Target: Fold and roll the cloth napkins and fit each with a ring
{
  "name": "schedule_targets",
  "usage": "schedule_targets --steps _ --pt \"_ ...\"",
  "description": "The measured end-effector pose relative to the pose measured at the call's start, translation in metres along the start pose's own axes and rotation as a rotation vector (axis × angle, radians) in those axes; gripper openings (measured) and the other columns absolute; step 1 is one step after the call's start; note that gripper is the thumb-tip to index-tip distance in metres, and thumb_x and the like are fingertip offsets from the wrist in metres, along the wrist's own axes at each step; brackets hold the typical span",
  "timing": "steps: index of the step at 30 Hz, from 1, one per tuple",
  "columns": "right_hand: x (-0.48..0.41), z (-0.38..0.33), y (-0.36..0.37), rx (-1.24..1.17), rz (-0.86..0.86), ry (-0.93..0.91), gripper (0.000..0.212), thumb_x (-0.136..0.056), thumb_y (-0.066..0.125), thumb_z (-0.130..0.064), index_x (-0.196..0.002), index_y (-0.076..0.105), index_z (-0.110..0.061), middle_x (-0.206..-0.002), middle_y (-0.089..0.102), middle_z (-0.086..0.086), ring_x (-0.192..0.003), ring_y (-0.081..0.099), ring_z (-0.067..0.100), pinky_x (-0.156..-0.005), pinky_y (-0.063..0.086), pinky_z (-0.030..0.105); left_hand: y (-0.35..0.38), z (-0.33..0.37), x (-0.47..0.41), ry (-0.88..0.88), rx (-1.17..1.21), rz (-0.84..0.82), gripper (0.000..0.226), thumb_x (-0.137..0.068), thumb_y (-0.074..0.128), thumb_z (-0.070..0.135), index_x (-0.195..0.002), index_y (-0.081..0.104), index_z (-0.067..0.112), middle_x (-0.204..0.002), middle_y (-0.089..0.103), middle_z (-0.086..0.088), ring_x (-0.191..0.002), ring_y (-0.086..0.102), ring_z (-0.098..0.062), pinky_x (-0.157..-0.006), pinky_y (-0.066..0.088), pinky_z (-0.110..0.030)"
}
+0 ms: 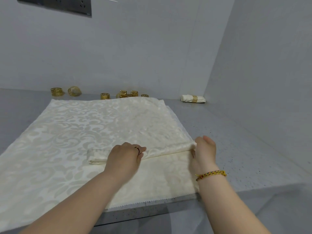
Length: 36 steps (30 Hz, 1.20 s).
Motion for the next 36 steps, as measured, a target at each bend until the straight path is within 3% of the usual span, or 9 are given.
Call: schedule_targets --steps 4,8,10,15,18,22,25,31,36 --pt "-0.006 -0.012 0.003 -0.027 -0.035 0.008 0.024 -0.090 0.043 0.006 -0.102 0.032 -0.010 -0.068 0.034 -0.001 -0.037 0.046 -0.008 -0.040 0.037 0.005 -0.002 0.000 0.001 0.012 0.009 0.032 0.038 -0.100 0.027 0.027 -0.136 0.038 0.033 -0.136 0.045 0.013 -0.121 0.041 -0.014 -0.095 0.027 -0.022" --pt "0.009 -0.009 0.030 -0.111 -0.171 0.027 0.013 -0.093 0.046 -0.007 -0.081 0.047 -0.012 -0.078 0.049 0.006 -0.069 0.050 0.012 -0.069 0.038 -0.001 -0.001 -0.004 0.000 -0.035 0.067 0.013 0.038 -0.099 0.030 0.027 -0.135 0.039 0.035 -0.134 0.047 0.009 -0.120 0.042 -0.016 -0.095 0.028 -0.022" --pt "0.020 0.004 0.044 -0.234 -0.239 0.137 0.006 -0.092 0.049 -0.009 -0.087 0.049 -0.007 -0.089 0.054 0.009 -0.077 0.054 0.017 -0.092 0.043 0.027 0.000 -0.012 -0.001 -0.099 0.168 0.019 0.038 -0.096 0.038 0.028 -0.134 0.040 0.032 -0.127 0.053 0.006 -0.115 0.048 -0.017 -0.090 0.035 -0.023" --pt "0.050 0.020 0.080 0.009 -0.517 0.072 0.017 -0.088 0.049 0.001 -0.098 0.046 -0.012 -0.096 0.056 0.005 -0.095 0.055 0.018 -0.091 0.045 0.033 -0.004 -0.025 -0.001 -0.219 0.392 0.082 0.013 -0.086 0.057 0.022 -0.089 0.044 0.022 -0.089 0.058 0.008 -0.084 0.054 -0.015 -0.062 0.036 -0.020" --pt "0.062 0.019 0.094 0.339 -0.619 -0.167 0.029 -0.087 0.048 0.000 -0.102 0.040 -0.024 -0.101 0.056 -0.005 -0.092 0.056 0.009 -0.083 0.047 0.023 -0.002 -0.027 -0.005 -0.229 0.475 0.062 0.018 -0.082 0.063 0.018 -0.073 0.050 0.026 -0.090 0.055 0.011 -0.094 0.055 -0.014 -0.070 0.039 -0.020" --pt "0.072 0.021 0.110 0.610 -0.705 -0.390 0.026 -0.088 0.046 -0.006 -0.100 0.040 -0.028 -0.093 0.053 -0.019 -0.081 0.053 0.003 -0.063 0.041 0.008 -0.008 -0.026 -0.013 -0.182 0.447 0.010 0.022 -0.086 0.052 0.019 -0.091 0.071 0.010 -0.120 0.058 0.002 -0.115 0.051 -0.016 -0.092 0.032 -0.017" --pt "0.079 0.021 0.117 0.778 -0.754 -0.519 0.031 -0.089 0.041 -0.006 -0.117 0.041 -0.018 -0.098 0.053 -0.009 -0.082 0.050 0.011 -0.058 0.037 0.008 -0.014 -0.025 -0.013 -0.100 0.378 -0.084 0.031 -0.088 0.048 0.010 -0.114 0.063 0.017 -0.134 0.049 0.003 -0.128 0.038 -0.013 -0.108 0.020 -0.022" --pt "0.092 0.027 0.124 1.081 -0.871 -0.747 0.055 -0.086 0.033 0.003 -0.135 0.035 -0.022 -0.120 0.051 0.001 -0.101 0.048 0.021 -0.073 0.037 0.022 -0.040 -0.072 0.002 -0.230 0.390 0.047 0.076 -0.074 0.073 0.024 -0.137 0.032 0.020 -0.136 0.042 0.003 -0.123 0.043 -0.016 -0.095 0.035 -0.026" --pt "0.100 0.037 0.131 1.368 -0.964 -0.867 0.067 -0.085 0.031 0.008 -0.142 0.023 -0.026 -0.136 0.040 0.003 -0.121 0.038 0.023 -0.095 0.037 0.032 -0.030 -0.101 0.026 -0.279 0.725 -0.022 0.103 -0.071 0.072 0.000 -0.143 0.006 0.033 -0.121 0.036 0.007 -0.107 0.042 -0.009 -0.078 0.035 -0.018"
Point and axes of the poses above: each hand's wrist, its own x-axis away from the middle knuckle, its own y-axis out of the palm, z = x × y, the point moved 8 cm from there along -x, towards the middle knuckle
